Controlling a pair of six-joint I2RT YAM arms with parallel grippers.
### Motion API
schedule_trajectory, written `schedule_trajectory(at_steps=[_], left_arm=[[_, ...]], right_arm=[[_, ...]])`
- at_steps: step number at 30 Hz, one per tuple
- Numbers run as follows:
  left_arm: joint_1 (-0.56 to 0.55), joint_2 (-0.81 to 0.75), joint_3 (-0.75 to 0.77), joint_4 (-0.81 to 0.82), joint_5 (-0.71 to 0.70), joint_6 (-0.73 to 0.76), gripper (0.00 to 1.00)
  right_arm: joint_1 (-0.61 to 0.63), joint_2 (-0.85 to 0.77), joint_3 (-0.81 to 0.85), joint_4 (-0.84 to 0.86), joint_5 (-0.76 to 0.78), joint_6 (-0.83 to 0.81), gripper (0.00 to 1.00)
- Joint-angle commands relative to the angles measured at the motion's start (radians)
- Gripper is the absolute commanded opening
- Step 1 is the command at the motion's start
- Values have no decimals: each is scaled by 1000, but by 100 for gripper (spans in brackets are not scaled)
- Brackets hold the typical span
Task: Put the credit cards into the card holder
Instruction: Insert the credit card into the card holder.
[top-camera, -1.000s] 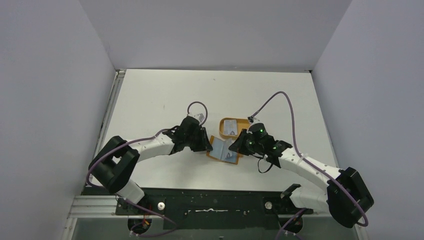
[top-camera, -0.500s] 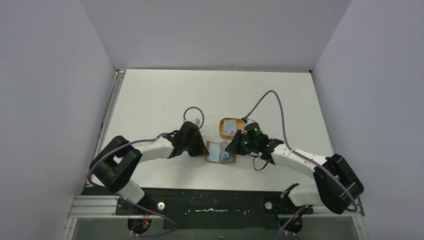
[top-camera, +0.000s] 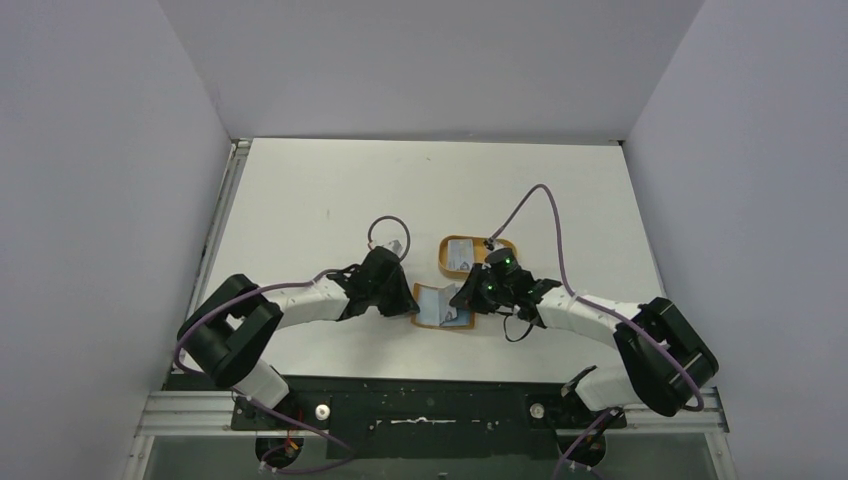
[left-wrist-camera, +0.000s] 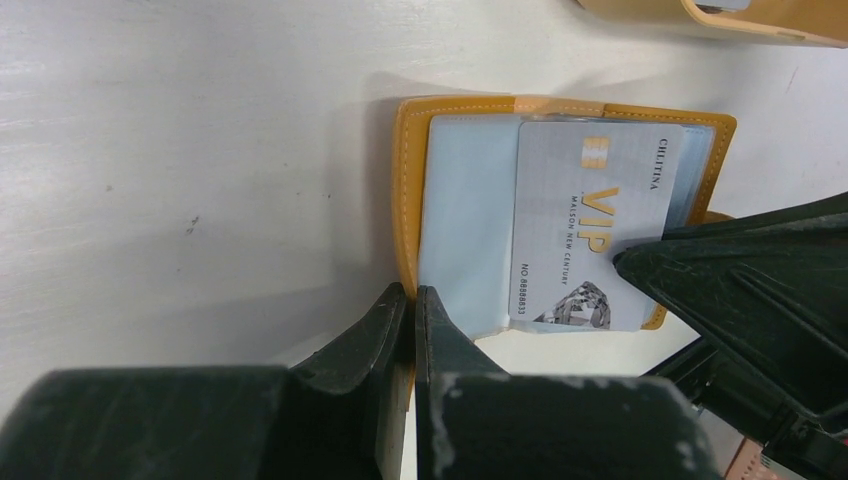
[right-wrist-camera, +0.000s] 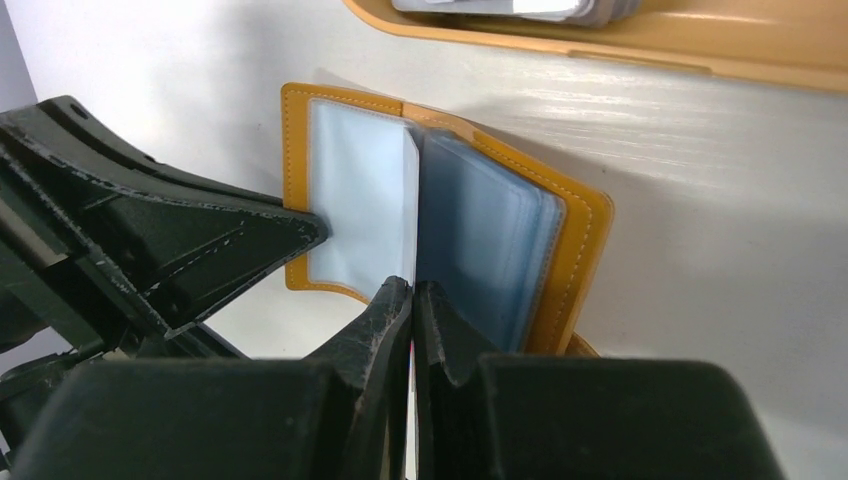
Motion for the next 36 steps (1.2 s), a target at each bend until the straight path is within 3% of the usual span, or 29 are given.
schedule_trajectory(at_steps=[1,13,36], left_arm=[[-17,-42,-13,-8,-46,-7,0],[-35,-57,-26,-58,-89,-31,0],[-52,-55,-39,-35,-85,-45,0]], right_arm=[[-14,-21,-18,34,34,21,0],[-15,-73,-48,12,7,28,0],[-10,59,-34,118,-38,85,0]])
